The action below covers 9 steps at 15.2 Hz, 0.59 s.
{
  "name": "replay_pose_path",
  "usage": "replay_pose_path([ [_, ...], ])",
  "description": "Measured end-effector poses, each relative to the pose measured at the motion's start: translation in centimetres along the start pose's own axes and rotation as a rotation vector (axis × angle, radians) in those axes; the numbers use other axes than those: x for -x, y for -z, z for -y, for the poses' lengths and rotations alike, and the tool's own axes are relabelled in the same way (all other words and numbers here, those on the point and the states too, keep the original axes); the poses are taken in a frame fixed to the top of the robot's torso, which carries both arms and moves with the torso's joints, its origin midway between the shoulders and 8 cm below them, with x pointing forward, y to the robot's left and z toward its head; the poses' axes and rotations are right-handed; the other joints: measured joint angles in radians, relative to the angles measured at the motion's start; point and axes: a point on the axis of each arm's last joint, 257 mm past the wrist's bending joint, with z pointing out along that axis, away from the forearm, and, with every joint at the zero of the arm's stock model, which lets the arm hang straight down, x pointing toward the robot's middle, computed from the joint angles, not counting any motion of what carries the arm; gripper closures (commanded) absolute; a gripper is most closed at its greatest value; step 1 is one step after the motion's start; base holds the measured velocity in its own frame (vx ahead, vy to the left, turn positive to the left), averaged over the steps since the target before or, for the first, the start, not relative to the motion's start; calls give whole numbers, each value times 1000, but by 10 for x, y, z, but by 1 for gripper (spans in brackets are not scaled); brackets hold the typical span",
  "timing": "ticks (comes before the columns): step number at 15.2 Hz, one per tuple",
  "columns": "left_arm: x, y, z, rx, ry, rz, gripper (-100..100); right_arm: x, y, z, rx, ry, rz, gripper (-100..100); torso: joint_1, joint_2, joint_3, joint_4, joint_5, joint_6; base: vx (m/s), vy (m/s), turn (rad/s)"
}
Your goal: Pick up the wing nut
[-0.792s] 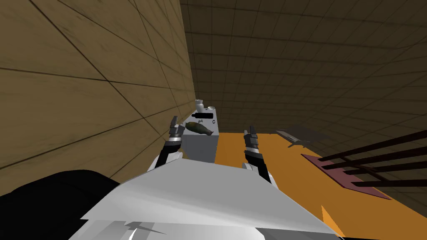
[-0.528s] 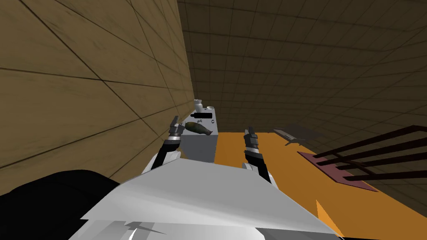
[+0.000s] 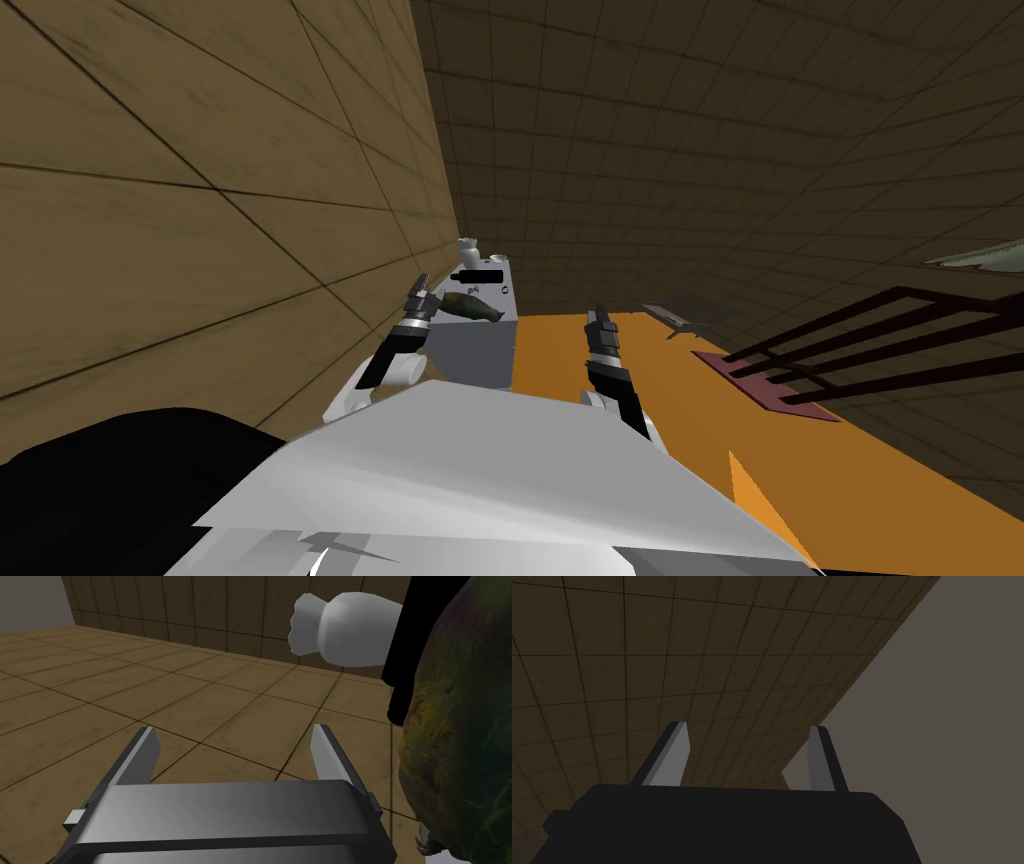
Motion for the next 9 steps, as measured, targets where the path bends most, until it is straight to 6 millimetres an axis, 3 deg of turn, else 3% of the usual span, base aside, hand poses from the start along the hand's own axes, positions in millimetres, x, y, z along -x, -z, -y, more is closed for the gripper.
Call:
replay_pose_path([
  [9, 34, -30, -10, 86, 119, 13, -100, 0, 0, 0, 0, 0, 0, 0, 0, 0, 0, 0, 0, 0, -34, -14, -125],
])
